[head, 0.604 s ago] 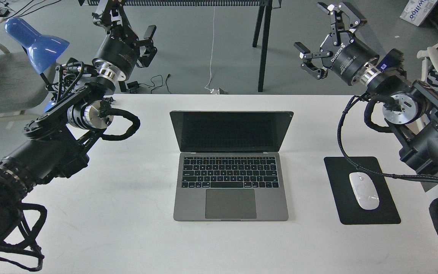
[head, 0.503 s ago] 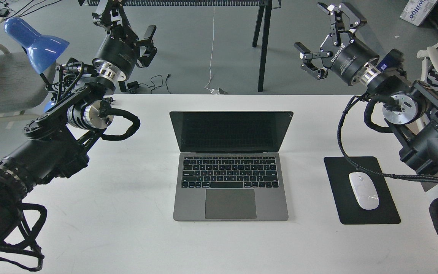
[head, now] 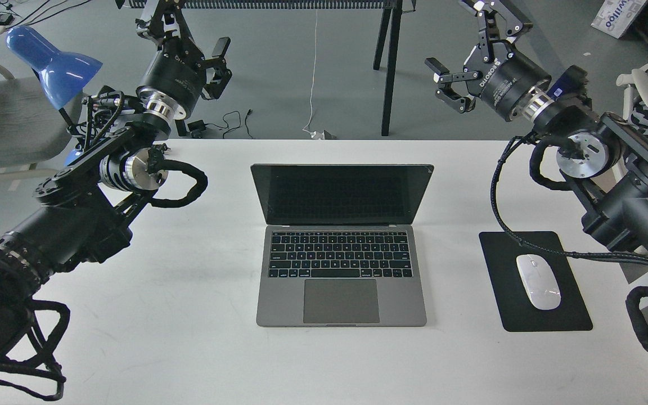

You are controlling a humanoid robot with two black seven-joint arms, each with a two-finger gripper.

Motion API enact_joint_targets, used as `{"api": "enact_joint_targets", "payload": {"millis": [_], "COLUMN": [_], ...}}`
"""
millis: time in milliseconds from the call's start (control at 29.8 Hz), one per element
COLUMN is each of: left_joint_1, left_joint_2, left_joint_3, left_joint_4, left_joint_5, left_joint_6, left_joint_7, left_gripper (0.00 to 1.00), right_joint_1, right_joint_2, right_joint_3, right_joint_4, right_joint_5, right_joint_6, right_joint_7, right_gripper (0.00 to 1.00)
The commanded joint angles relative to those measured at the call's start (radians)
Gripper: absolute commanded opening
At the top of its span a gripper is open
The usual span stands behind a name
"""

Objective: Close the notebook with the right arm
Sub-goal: 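Swing the right gripper over the laptop toward the top of the screen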

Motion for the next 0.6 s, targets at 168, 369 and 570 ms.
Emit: {"api": "enact_joint_targets", "payload": {"millis": [168,369,570], "left_joint_1": [0.000,0.000,0.000], "left_joint_2": [0.000,0.000,0.000], "left_joint_3": [0.000,0.000,0.000], "left_joint_4": [0.000,0.000,0.000], "left_joint_5": [-0.002,-0.002,-0.003], "left_joint_6": [0.000,-0.002,-0.002], "left_joint_7": [0.000,0.000,0.000], "left_gripper": [1.00,1.00,1.00], "right_joint_1": [0.253,0.356,0.378], "right_joint_2": [0.052,0.123,0.194], "right_joint_3": [-0.487,-0.743,-0.881], "right_joint_4": [-0.107,-0.171,-0.262], "right_joint_5": [-0.001,-0.010,-0.096], "right_joint_6": [0.000,0.000,0.000], "right_joint_7": [-0.005,-0.007,-0.005], "right_gripper": [1.00,1.00,1.00]}}
